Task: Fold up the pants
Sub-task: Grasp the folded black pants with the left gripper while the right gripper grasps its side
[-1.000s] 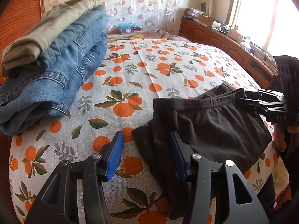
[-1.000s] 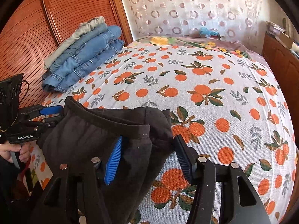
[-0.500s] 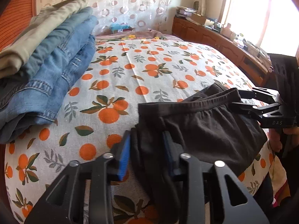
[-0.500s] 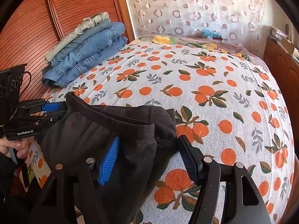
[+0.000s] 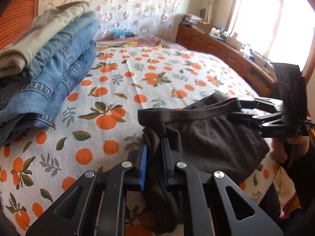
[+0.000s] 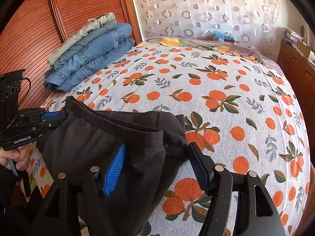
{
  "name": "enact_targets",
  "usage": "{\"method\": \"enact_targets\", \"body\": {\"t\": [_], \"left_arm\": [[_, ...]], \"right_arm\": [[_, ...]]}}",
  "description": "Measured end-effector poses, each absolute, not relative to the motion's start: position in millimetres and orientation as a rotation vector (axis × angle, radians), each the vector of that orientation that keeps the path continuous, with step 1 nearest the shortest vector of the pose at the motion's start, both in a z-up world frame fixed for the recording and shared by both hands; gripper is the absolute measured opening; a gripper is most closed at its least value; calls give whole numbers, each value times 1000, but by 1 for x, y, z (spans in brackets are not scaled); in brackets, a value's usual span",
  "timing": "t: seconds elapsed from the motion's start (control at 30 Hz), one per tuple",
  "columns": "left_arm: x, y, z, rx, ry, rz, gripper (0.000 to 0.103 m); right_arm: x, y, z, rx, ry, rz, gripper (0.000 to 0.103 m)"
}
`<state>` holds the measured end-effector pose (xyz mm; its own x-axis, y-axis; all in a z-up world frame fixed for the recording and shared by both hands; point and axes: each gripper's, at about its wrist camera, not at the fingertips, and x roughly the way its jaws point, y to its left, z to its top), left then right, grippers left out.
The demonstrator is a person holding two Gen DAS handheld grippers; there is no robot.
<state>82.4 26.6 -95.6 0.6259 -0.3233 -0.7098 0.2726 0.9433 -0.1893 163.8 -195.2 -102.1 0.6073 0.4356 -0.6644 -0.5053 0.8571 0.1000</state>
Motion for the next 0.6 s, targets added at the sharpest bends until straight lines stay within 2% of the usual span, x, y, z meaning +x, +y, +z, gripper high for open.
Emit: {"method": "enact_targets", "body": {"t": [0.43, 0.53, 0.6], "left_arm": [[52, 2, -75, -51, 755, -428, 13], [53, 3, -75, -53, 752, -428, 13], [52, 3, -74, -53, 749, -426, 13]], "right_arm": [[164, -196, -101, -100, 742, 546, 67], [164, -191, -100, -135, 738, 515, 60], [162, -189, -100, -145, 735, 521, 51]]}}
